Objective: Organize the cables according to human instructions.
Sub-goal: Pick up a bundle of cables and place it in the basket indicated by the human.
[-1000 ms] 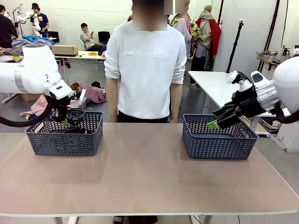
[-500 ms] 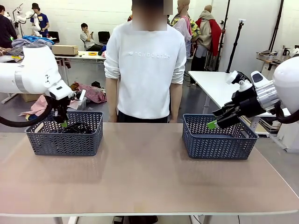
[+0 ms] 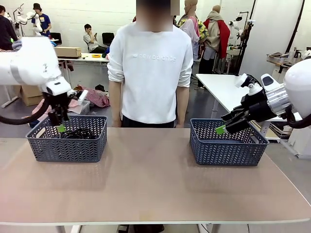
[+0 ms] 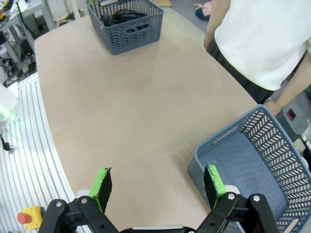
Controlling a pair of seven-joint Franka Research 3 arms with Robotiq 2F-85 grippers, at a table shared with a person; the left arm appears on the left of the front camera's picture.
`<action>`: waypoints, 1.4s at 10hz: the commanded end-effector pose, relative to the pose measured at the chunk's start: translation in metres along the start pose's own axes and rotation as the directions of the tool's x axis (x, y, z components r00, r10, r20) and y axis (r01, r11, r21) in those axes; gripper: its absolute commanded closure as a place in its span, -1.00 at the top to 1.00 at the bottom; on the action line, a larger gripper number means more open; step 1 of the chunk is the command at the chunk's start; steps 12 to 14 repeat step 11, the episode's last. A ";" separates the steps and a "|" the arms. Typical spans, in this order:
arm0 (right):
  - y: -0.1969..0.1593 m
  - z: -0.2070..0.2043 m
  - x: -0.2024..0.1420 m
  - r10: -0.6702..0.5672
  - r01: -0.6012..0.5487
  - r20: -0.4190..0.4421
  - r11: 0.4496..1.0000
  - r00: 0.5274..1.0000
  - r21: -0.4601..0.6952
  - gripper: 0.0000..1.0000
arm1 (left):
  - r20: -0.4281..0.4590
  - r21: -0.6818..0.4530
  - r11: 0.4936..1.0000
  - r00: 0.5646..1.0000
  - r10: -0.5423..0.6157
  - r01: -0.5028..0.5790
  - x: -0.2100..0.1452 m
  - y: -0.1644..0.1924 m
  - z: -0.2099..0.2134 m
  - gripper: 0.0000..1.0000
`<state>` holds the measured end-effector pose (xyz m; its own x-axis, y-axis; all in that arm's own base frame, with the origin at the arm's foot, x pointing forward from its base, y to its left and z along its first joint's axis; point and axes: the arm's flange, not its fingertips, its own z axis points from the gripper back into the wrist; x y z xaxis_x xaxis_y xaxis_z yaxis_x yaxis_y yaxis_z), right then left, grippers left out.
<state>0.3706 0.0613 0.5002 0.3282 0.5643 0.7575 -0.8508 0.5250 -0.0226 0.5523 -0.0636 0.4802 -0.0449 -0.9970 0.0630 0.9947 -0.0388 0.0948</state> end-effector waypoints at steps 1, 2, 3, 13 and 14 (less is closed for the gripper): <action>-0.004 -0.002 -0.001 0.014 -0.014 0.030 1.000 0.999 0.017 1.00 | 0.055 -0.196 0.921 0.942 -0.331 0.336 0.065 -0.022 0.038 1.00; -0.004 -0.002 -0.001 0.014 -0.014 0.030 1.000 0.999 0.017 1.00 | 0.055 -0.196 0.921 0.942 -0.331 0.336 0.065 -0.022 0.038 1.00; -0.004 -0.002 -0.001 0.014 -0.014 0.030 1.000 0.999 0.017 1.00 | 0.062 -0.264 0.905 0.942 -0.330 0.335 0.064 -0.024 0.036 1.00; -0.004 -0.002 -0.001 0.014 -0.014 0.030 1.000 0.999 0.017 1.00 | 0.064 -0.150 0.951 0.962 -0.265 0.272 0.082 -0.038 0.035 1.00; -0.004 -0.002 -0.001 0.014 -0.014 0.030 1.000 0.999 0.017 1.00 | 0.064 -0.150 0.951 0.962 -0.265 0.272 0.082 -0.038 0.035 1.00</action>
